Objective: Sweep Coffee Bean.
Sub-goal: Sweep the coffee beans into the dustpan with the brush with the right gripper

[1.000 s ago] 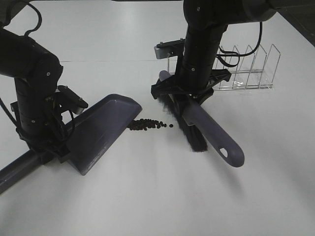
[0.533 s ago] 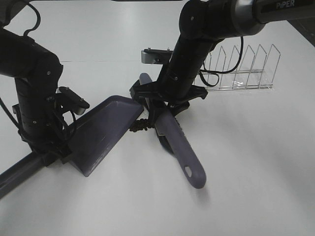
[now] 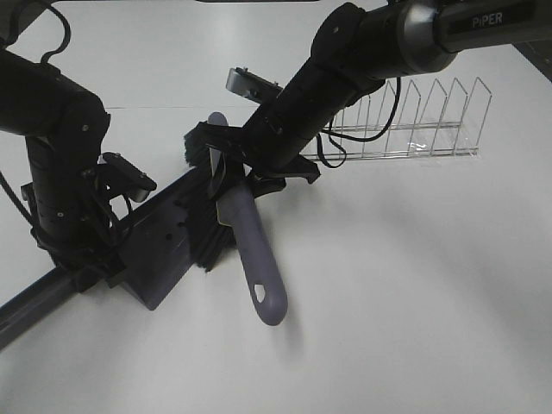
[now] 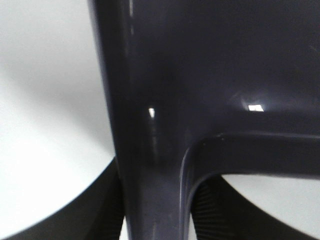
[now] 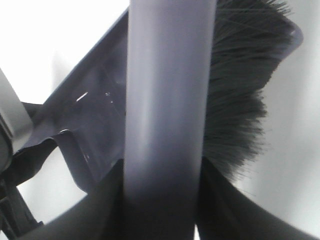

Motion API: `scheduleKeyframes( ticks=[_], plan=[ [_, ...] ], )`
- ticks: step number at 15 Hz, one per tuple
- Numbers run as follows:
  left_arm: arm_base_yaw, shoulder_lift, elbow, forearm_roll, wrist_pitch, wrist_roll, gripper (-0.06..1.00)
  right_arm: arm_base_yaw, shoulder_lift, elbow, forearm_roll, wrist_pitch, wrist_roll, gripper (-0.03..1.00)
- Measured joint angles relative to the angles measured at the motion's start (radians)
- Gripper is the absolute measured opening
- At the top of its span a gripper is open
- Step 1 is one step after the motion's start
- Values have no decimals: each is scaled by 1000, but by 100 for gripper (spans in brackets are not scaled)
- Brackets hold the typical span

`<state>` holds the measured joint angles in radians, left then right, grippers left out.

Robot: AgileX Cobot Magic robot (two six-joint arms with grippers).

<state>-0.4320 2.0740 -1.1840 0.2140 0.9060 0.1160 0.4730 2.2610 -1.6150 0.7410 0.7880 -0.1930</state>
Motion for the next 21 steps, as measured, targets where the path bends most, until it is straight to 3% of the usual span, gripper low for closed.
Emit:
scheduleKeyframes(
  ticks=[4, 8, 12, 13, 17, 19, 21],
  plan=[
    [0, 0, 0, 0, 0, 0, 35, 0, 0, 0, 51, -2, -20, 32],
    [0, 0, 0, 0, 0, 0, 35, 0, 8, -82, 58, 55, -30, 32],
    [0, 0, 0, -1, 0, -3, 35, -7, 6, -224, -49, 143, -2, 32],
    [0, 0, 0, -2, 0, -4, 35, -15, 6, -259, -98, 178, 22, 32],
    [0, 2, 0, -7, 44, -62, 35, -27, 6, -336, -539, 387, 178, 32],
    [0, 3, 0, 2, 53, -100, 35, -11, 6, -336, -713, 429, 266, 32],
    [0, 3, 0, 3, 66, -124, 35, 21, 6, -336, -817, 434, 315, 32]
  ],
)
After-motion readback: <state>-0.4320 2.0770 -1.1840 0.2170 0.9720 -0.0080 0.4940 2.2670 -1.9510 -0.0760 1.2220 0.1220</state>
